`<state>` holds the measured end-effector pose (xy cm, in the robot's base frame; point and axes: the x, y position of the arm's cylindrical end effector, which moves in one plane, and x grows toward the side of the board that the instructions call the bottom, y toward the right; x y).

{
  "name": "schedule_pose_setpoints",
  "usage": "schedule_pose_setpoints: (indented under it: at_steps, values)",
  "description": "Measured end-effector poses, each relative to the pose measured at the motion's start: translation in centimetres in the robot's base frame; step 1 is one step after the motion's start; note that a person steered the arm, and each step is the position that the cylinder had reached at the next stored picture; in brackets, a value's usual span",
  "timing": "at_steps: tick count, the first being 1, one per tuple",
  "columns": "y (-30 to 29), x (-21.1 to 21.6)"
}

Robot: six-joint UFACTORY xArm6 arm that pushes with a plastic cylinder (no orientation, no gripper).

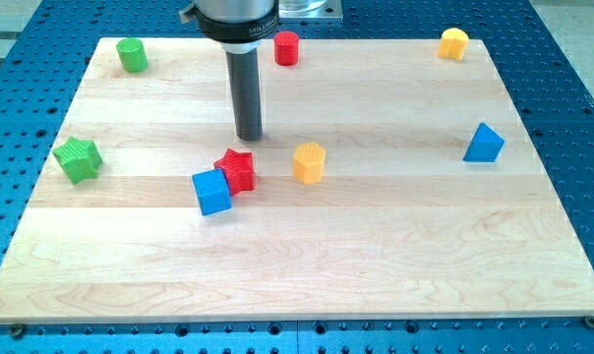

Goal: Adjust the blue cube vertically below the red star

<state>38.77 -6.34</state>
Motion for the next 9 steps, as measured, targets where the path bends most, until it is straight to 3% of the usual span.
schedule_pose_setpoints:
  at_steps: [5, 7, 9]
  values:
    - [-3.5, 0.4]
    - [-2.4, 2.2]
    - [-5.7, 2.2]
